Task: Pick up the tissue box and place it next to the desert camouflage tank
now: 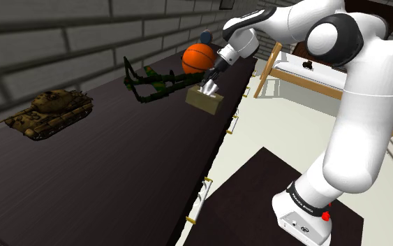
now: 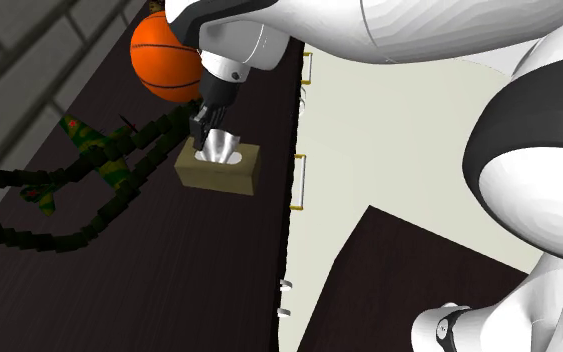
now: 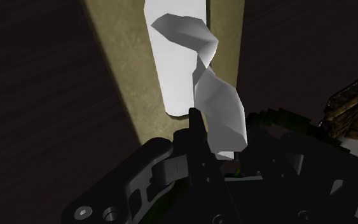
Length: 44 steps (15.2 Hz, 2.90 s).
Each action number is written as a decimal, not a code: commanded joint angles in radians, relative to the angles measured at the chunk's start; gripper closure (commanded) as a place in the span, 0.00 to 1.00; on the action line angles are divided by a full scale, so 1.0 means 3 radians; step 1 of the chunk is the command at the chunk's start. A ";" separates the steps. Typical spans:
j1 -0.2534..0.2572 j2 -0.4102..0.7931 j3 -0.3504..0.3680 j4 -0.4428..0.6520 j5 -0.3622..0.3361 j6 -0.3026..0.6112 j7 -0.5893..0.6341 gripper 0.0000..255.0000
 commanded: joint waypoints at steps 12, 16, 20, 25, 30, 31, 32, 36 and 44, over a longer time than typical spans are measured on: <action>0.0011 -0.0099 -0.0027 0.0071 -0.0083 -0.0126 0.0122 1.00; 0.0016 -0.0170 -0.0046 0.0143 -0.0144 -0.0233 0.0218 1.00; 0.0018 -0.0232 -0.0063 0.0228 -0.0200 -0.0345 0.0313 1.00; 0.0016 -0.0296 -0.0080 0.0352 -0.0261 -0.0492 0.0430 1.00; 0.0009 -0.0344 -0.0095 0.0498 -0.0312 -0.0648 0.0545 1.00; 0.0007 -0.0352 -0.0097 0.0530 -0.0321 -0.0680 0.0567 1.00; 0.0004 -0.0358 -0.0100 0.0563 -0.0329 -0.0712 0.0590 1.00; -0.0007 -0.0379 -0.0108 0.0704 -0.0358 -0.0846 0.0679 1.00; -0.0044 -0.0382 -0.0122 0.1037 -0.0389 -0.1132 0.0856 1.00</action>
